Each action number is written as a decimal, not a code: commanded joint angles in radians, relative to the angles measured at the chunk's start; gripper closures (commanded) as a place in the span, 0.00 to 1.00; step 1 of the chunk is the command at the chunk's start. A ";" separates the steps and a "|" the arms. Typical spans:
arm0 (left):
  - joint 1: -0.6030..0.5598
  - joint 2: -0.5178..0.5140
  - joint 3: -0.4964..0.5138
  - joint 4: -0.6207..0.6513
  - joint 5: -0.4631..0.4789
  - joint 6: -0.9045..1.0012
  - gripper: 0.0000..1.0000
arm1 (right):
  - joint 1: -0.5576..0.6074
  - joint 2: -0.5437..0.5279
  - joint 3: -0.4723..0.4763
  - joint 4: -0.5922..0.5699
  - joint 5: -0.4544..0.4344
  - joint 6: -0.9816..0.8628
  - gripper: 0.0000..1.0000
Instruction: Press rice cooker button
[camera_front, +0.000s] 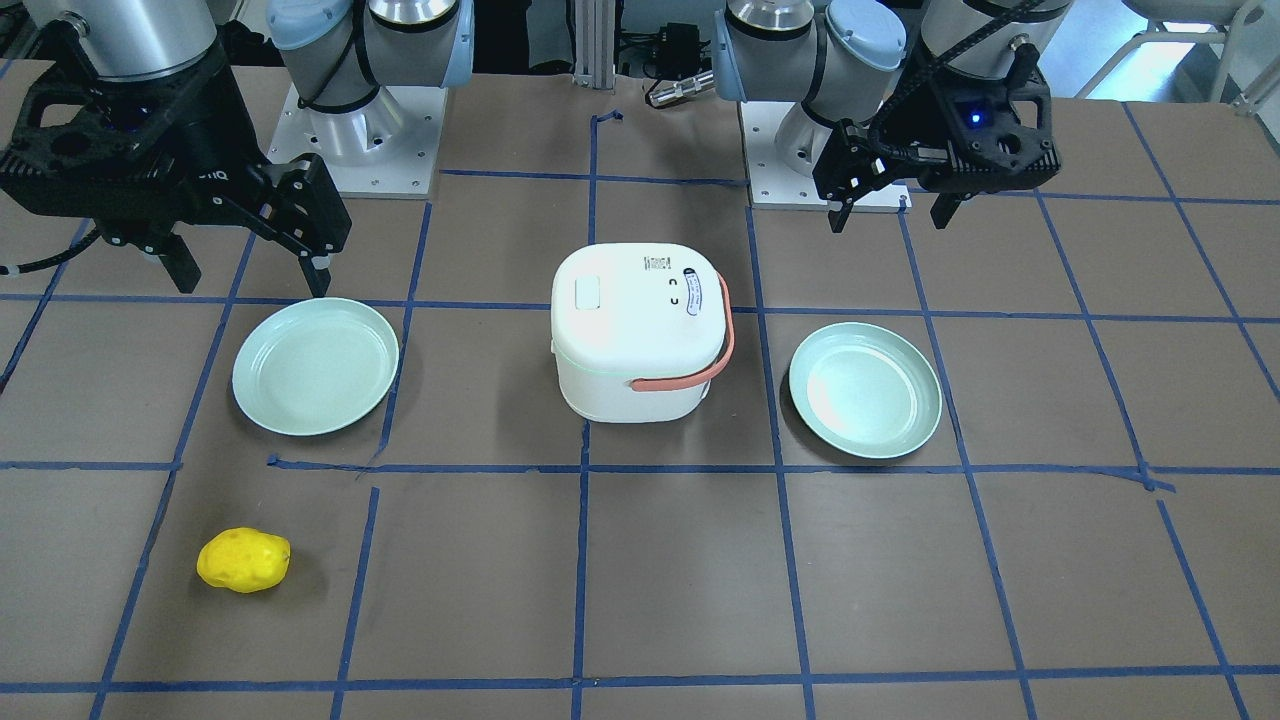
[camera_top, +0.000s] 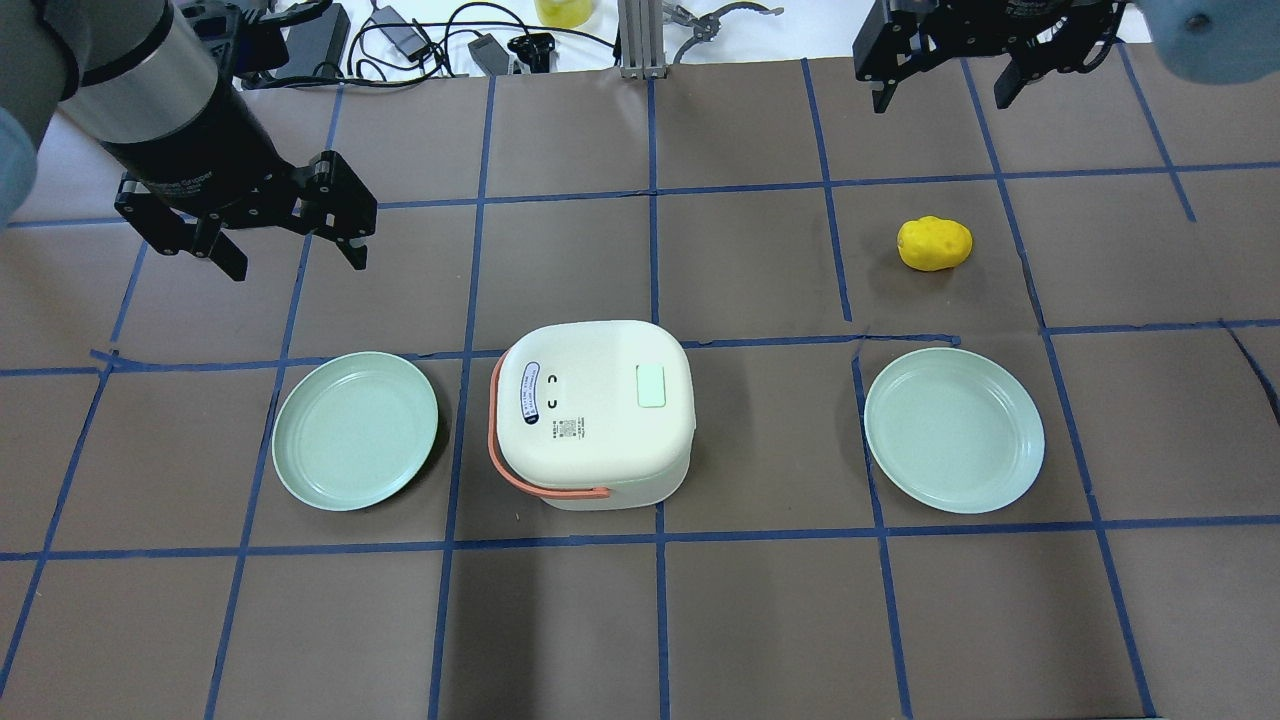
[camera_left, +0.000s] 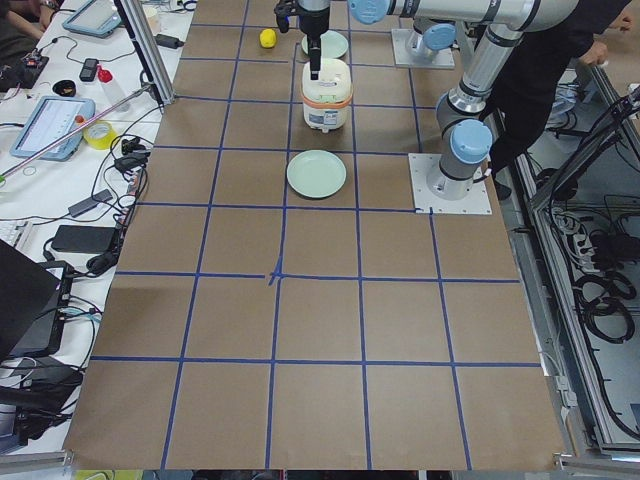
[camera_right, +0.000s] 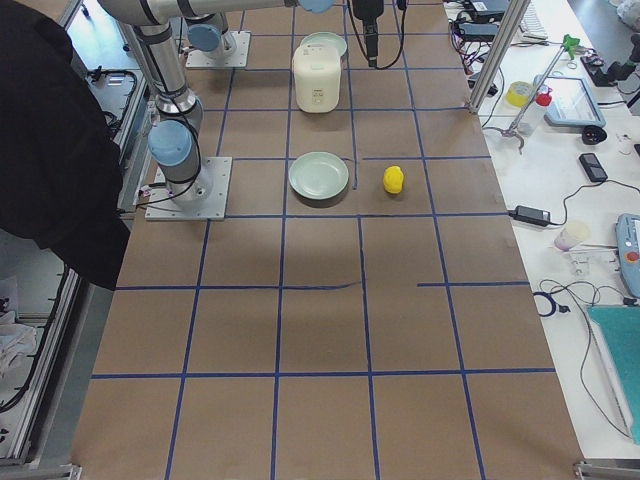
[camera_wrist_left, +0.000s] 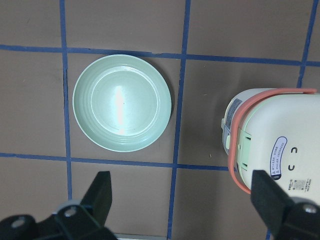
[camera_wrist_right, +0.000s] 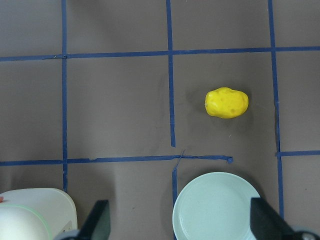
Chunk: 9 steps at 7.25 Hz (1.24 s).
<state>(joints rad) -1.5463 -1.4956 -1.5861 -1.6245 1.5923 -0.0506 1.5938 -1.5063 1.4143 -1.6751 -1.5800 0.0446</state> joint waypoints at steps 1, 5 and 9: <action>0.000 0.000 0.000 0.000 0.000 0.000 0.00 | 0.000 -0.003 0.000 0.000 0.000 0.000 0.00; 0.000 0.000 0.000 0.000 0.000 0.000 0.00 | 0.002 -0.003 -0.001 0.012 0.017 -0.002 0.00; 0.000 0.000 0.000 0.000 0.000 0.001 0.00 | 0.096 0.001 0.047 0.021 0.091 0.119 0.00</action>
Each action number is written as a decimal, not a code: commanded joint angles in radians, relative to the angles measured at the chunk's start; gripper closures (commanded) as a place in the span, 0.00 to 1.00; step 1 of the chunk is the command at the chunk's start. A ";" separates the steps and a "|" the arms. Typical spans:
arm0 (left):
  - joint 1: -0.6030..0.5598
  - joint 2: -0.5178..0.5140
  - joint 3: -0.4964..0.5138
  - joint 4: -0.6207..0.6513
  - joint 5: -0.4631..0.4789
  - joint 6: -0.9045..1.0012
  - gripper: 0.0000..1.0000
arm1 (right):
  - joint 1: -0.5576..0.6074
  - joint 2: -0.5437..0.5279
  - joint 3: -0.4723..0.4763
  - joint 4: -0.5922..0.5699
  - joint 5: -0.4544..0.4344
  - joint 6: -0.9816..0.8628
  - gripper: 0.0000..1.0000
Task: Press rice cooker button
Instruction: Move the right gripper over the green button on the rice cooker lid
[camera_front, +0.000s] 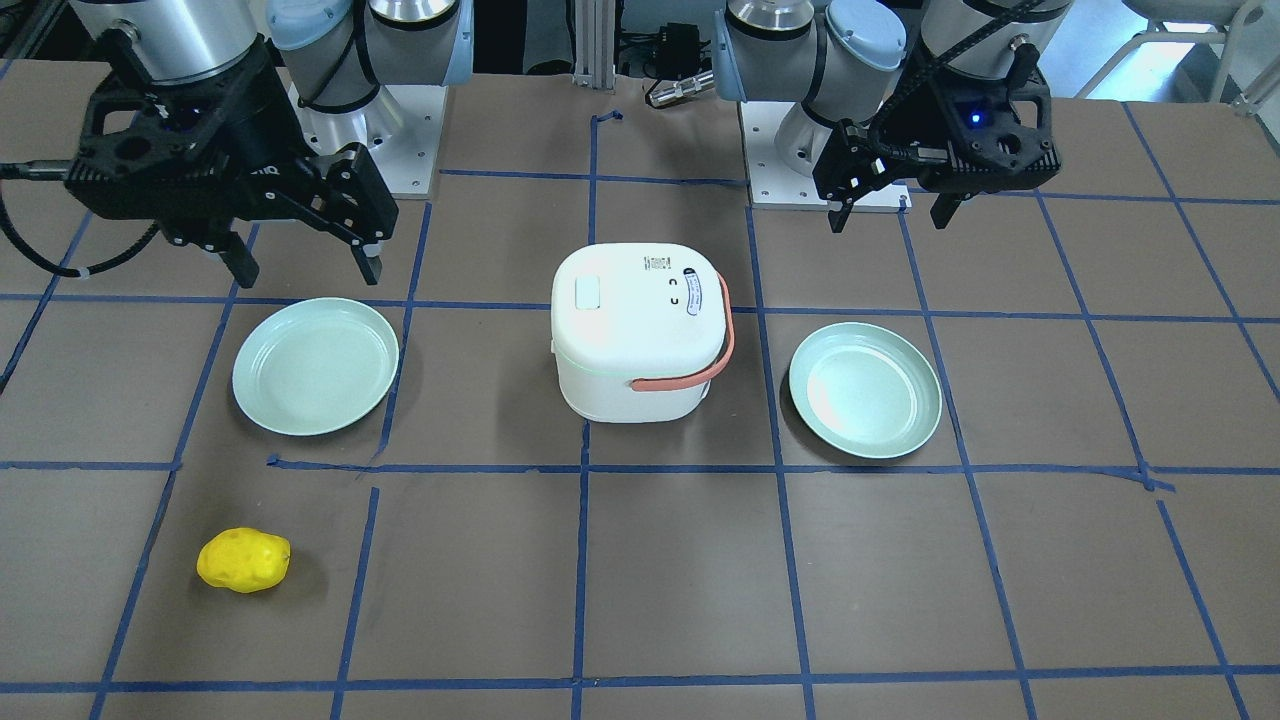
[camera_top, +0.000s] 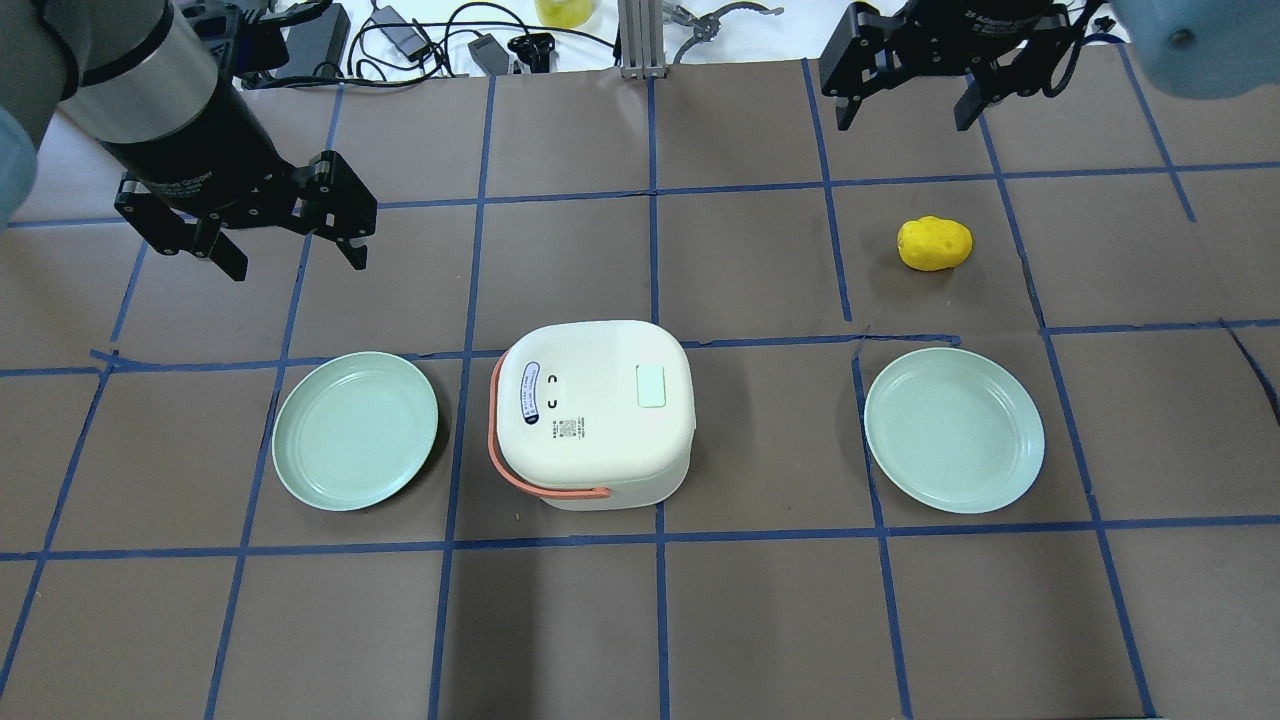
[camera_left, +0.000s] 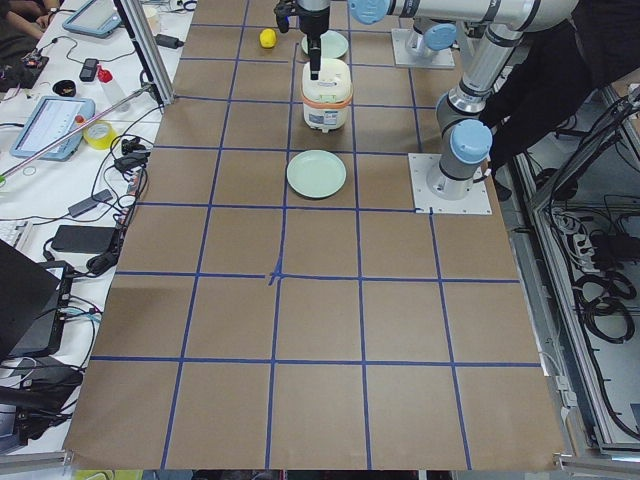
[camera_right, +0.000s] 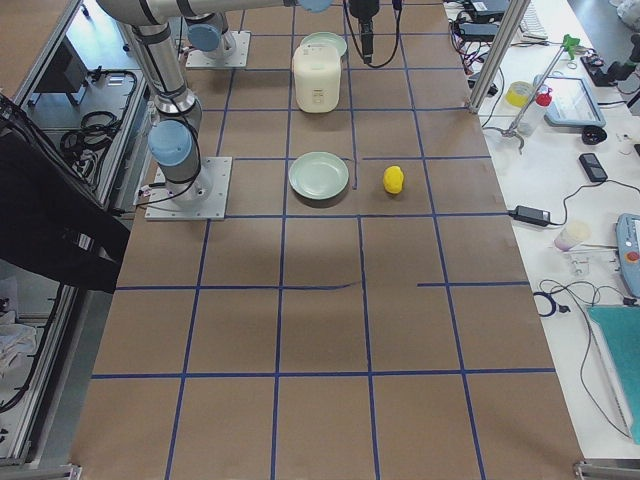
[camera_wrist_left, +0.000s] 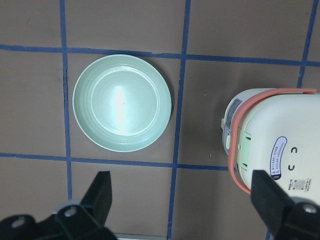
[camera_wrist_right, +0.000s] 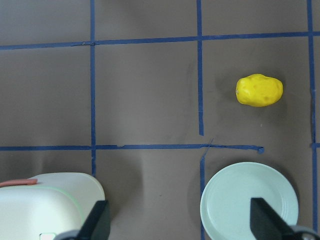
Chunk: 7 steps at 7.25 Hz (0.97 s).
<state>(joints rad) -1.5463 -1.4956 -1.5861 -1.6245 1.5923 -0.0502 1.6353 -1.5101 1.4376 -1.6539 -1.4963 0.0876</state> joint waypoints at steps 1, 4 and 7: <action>0.000 0.000 0.000 0.000 0.000 0.001 0.00 | 0.126 0.008 0.085 -0.050 -0.005 0.105 0.00; 0.000 0.000 0.000 0.000 0.000 0.001 0.00 | 0.268 0.037 0.208 -0.164 -0.004 0.244 0.57; 0.000 0.000 0.000 0.000 0.000 0.001 0.00 | 0.340 0.041 0.233 -0.165 -0.012 0.289 1.00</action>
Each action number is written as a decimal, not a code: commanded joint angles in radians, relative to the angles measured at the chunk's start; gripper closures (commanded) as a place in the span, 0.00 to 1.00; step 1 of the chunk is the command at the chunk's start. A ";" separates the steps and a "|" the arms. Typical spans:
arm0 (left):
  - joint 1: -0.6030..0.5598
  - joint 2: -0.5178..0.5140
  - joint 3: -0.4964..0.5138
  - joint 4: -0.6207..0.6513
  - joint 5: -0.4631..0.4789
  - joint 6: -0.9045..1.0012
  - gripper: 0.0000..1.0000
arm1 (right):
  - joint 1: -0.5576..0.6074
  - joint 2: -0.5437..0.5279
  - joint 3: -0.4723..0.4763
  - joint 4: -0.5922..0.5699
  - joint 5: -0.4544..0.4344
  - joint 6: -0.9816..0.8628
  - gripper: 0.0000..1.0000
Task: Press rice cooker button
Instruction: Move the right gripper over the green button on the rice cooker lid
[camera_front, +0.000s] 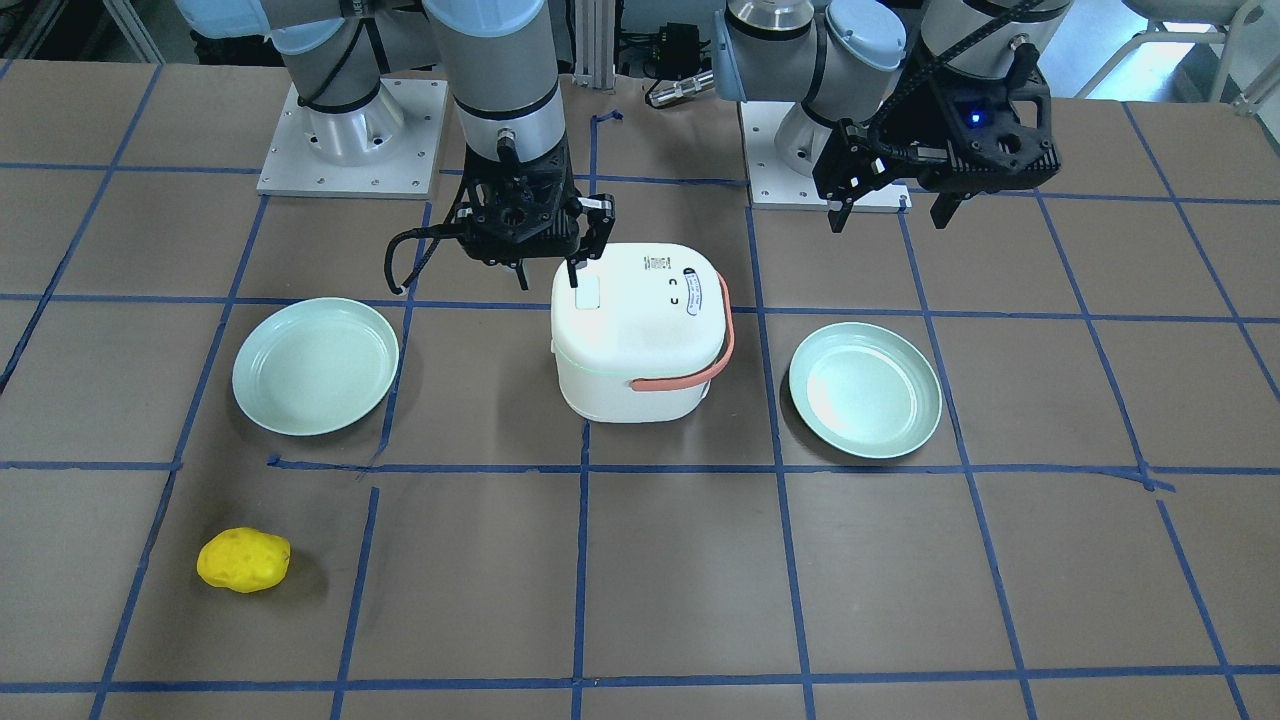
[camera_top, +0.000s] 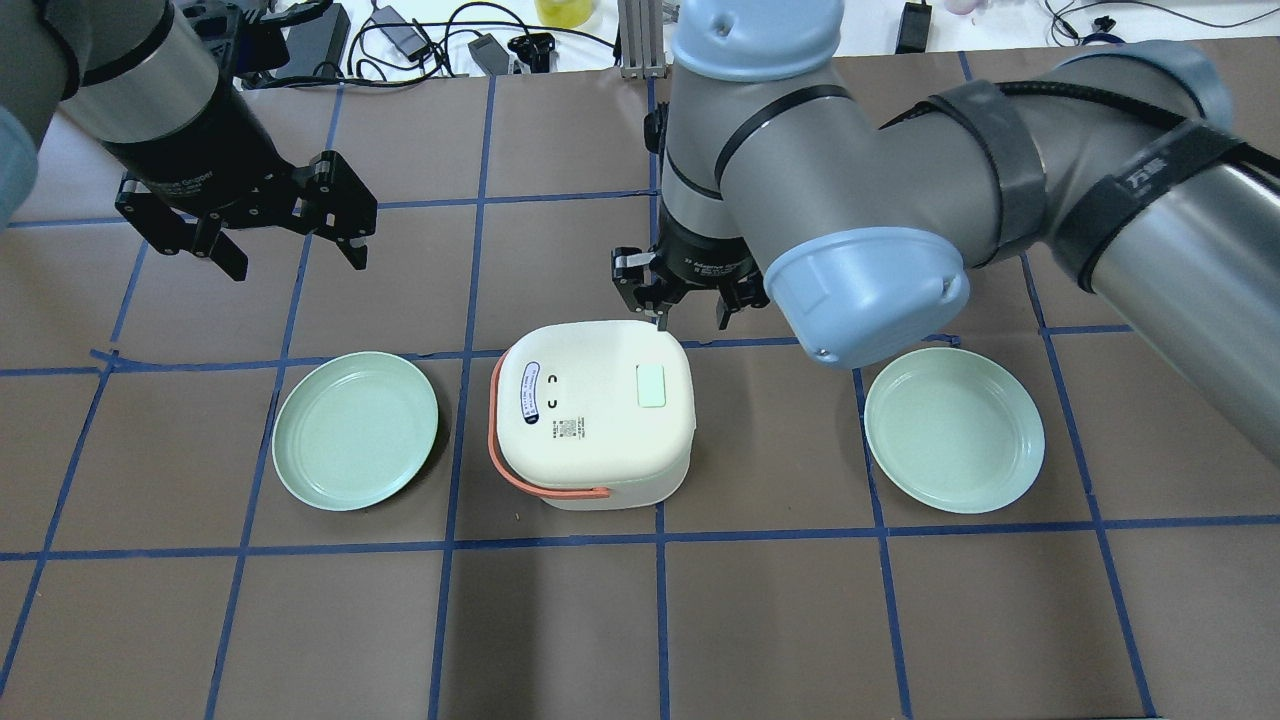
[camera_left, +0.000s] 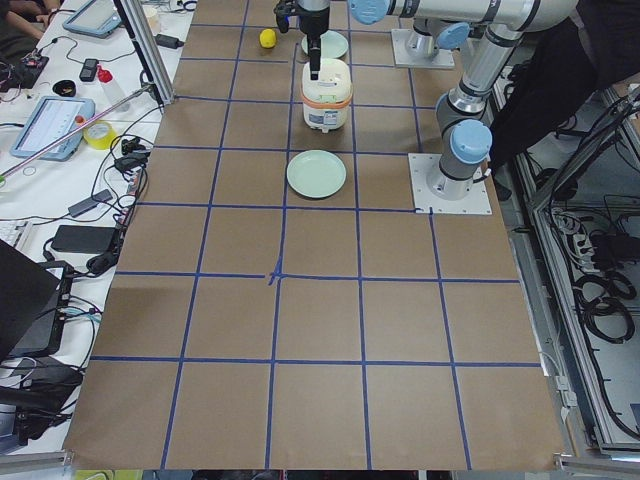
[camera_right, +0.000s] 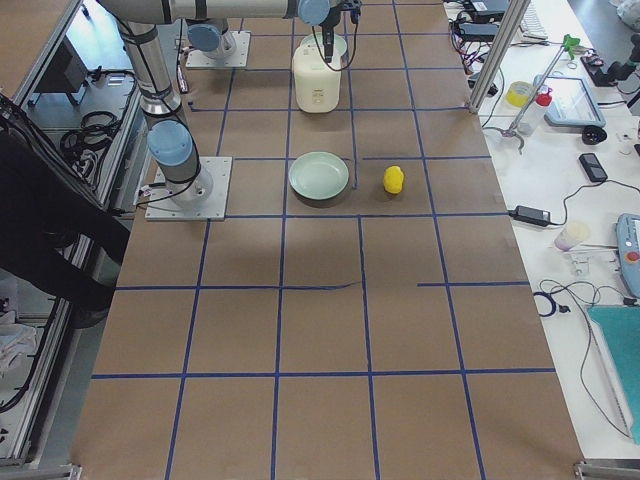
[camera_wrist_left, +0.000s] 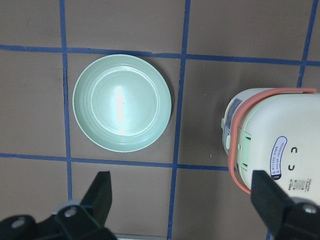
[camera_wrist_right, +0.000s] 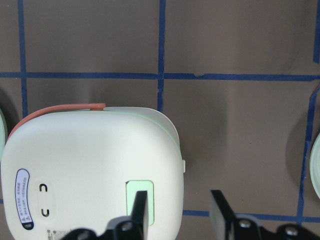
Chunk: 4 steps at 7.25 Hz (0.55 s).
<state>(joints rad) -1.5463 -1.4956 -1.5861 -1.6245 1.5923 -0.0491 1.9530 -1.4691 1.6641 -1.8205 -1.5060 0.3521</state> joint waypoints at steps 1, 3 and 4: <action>0.000 0.000 0.000 0.000 0.000 -0.002 0.00 | 0.042 0.007 0.006 -0.006 -0.005 0.037 1.00; 0.000 0.000 0.000 0.000 0.000 -0.002 0.00 | 0.058 0.015 0.048 -0.017 -0.026 0.038 1.00; 0.000 0.000 0.000 0.000 0.000 -0.002 0.00 | 0.058 0.015 0.071 -0.057 -0.045 0.038 1.00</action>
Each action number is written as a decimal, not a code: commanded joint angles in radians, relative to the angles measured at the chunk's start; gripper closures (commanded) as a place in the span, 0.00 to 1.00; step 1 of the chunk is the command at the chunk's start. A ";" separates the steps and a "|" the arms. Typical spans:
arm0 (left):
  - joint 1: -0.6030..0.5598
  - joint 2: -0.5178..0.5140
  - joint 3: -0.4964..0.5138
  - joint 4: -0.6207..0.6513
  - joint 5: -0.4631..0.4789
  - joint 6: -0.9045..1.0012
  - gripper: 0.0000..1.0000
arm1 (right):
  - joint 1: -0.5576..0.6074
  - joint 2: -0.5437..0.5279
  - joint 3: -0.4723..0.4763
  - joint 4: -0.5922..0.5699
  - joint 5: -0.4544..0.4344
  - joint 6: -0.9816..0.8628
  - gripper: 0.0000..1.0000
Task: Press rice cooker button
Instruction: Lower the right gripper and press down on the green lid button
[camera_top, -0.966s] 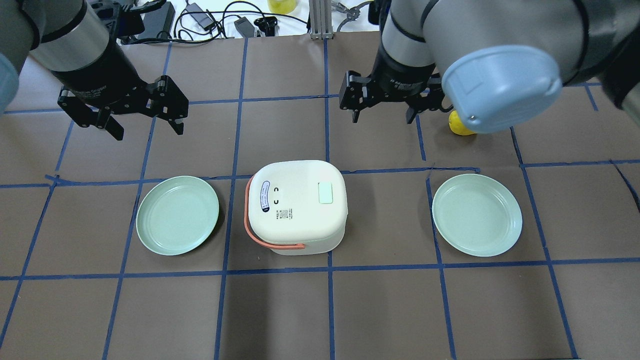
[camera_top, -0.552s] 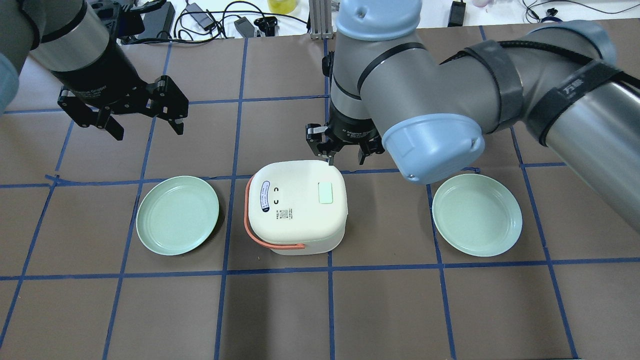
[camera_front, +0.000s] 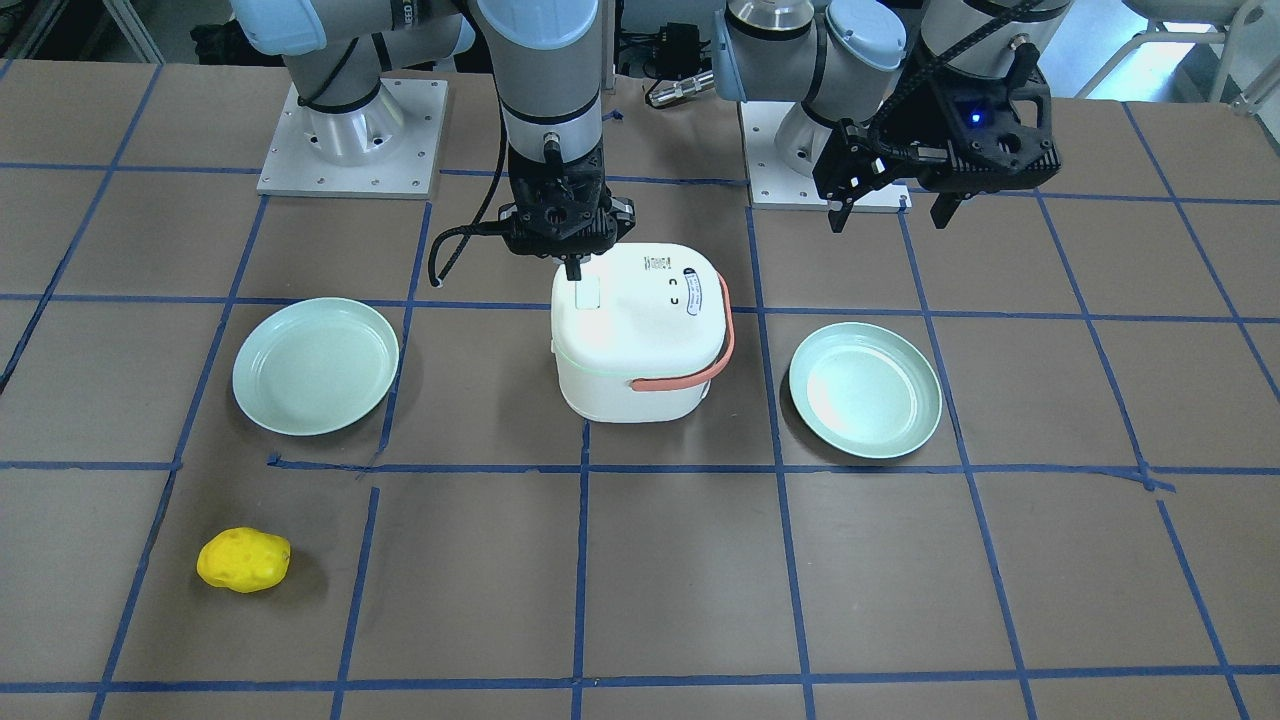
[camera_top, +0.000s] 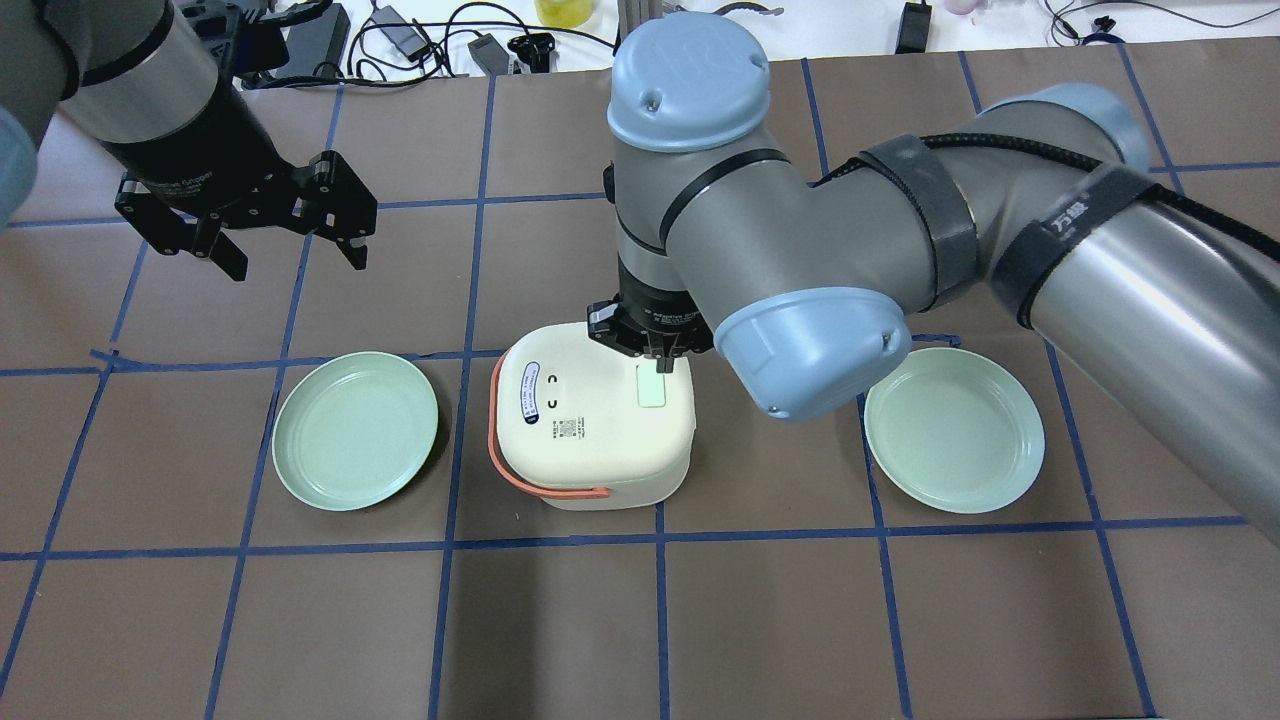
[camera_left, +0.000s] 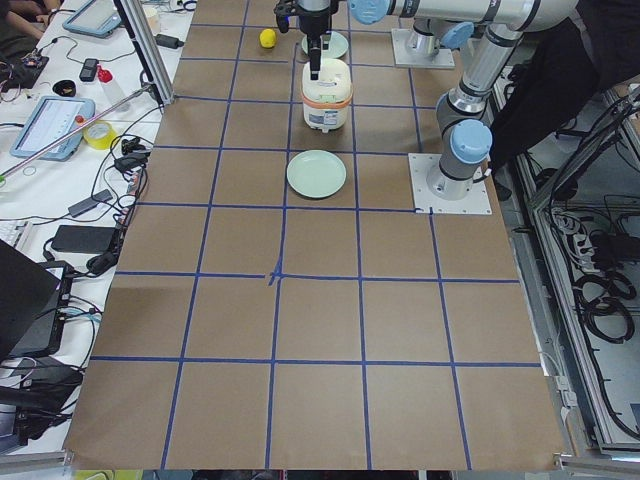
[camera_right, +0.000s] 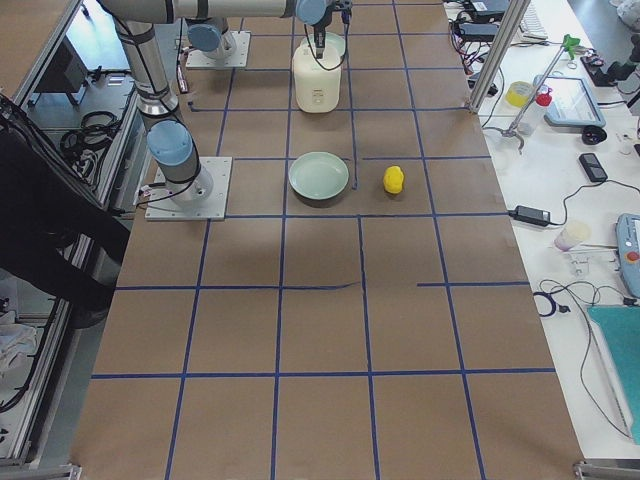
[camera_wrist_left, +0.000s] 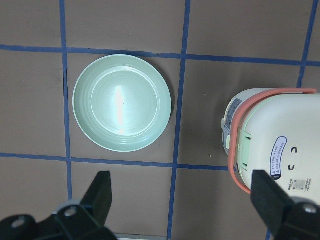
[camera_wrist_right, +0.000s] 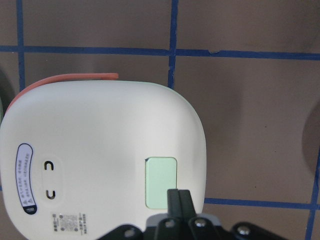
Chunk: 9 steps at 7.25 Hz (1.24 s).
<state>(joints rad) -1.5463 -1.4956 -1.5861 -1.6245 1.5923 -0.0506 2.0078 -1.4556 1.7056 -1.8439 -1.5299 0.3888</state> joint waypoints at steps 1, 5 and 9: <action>0.000 0.000 0.000 0.000 0.000 0.000 0.00 | 0.003 0.006 0.048 -0.043 -0.004 0.001 1.00; 0.000 0.000 0.000 0.000 0.000 0.000 0.00 | 0.009 0.024 0.040 -0.083 -0.004 0.011 1.00; 0.000 0.000 0.000 0.000 0.000 0.001 0.00 | 0.014 0.028 0.042 -0.080 -0.003 0.042 1.00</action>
<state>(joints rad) -1.5463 -1.4956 -1.5861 -1.6245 1.5923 -0.0498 2.0208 -1.4289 1.7454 -1.9250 -1.5330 0.4292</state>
